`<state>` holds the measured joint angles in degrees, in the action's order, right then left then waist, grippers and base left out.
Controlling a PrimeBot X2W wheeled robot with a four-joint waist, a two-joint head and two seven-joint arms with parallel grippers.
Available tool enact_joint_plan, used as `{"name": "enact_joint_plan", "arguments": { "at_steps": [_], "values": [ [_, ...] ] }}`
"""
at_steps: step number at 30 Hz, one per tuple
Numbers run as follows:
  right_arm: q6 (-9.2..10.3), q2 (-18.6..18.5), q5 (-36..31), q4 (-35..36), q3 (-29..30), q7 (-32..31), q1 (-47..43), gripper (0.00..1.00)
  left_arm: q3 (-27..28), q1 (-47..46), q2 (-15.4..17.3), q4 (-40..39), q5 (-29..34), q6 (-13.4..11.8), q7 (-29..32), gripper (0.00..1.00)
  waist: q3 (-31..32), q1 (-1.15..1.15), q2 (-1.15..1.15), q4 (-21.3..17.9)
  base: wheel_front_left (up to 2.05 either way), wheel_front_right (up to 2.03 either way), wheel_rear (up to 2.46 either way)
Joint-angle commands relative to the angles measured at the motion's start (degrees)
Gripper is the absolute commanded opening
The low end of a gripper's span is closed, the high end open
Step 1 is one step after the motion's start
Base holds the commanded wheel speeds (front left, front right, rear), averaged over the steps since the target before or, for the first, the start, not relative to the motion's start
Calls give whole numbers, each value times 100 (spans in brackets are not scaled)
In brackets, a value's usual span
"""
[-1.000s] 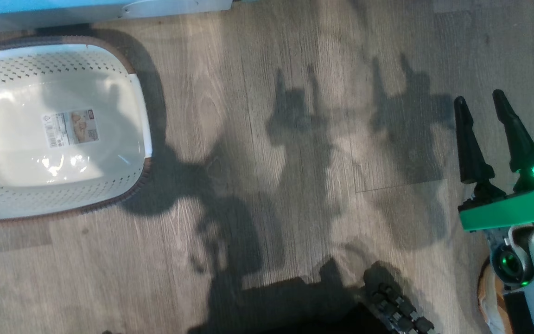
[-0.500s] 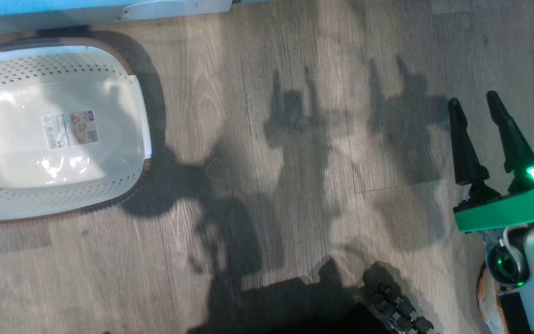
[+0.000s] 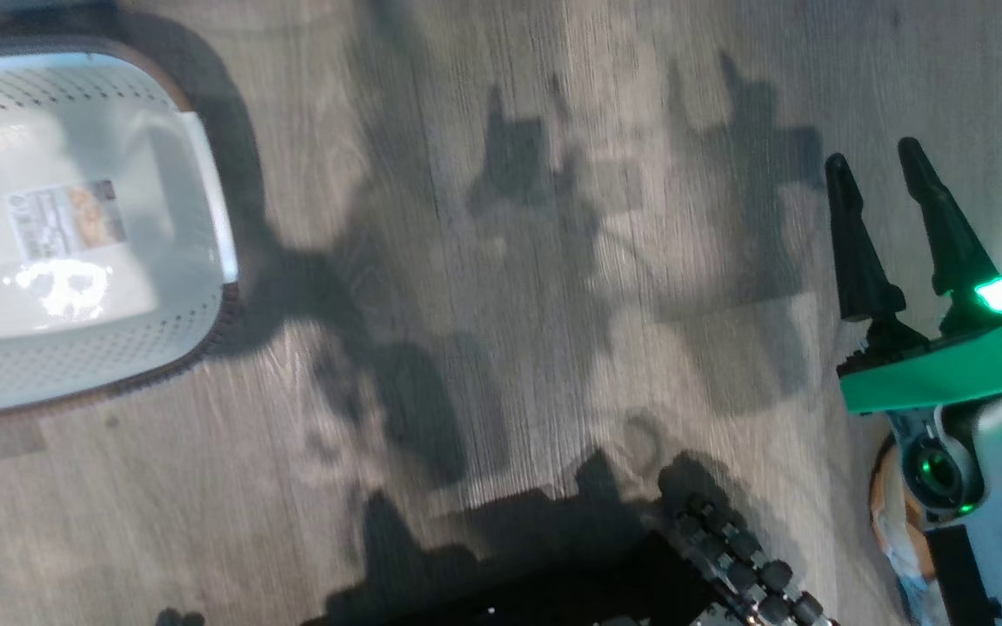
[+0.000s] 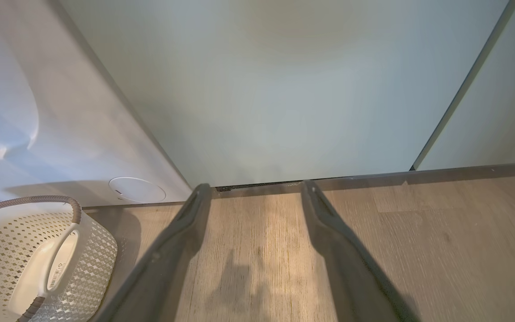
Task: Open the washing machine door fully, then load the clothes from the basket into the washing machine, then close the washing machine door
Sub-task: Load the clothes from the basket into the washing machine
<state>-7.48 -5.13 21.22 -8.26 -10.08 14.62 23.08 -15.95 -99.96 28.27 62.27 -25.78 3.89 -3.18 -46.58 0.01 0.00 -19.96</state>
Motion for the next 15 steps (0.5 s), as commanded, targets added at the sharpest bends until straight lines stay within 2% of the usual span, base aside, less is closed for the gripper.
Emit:
{"name": "enact_joint_plan", "arguments": {
  "at_steps": [1, 8, 13, 15],
  "values": [
    [-1, 2, 73, 165, -111, 38, -39, 100, 12, -392, 218, -118, 64, 18, -234, 0, -172, -1, 0, -86, 0, 0, 0],
    [-1, 39, 96, 177, -182, 38, 110, 100, -86, -851, 244, 36, 195, 109, -999, 0, -449, -1, 0, -186, 0, 0, 0],
    [-1, 46, 97, 177, -183, 38, 166, 100, -6, -1007, 233, -152, 155, 197, -1166, 0, -572, -1, 0, -203, 0, 0, 0],
    [-1, 49, 97, 181, -187, 38, 191, 100, 103, -1063, 258, -468, 154, 212, -1176, 0, -626, -1, 0, -212, 0, 0, 0]
  ]
}}
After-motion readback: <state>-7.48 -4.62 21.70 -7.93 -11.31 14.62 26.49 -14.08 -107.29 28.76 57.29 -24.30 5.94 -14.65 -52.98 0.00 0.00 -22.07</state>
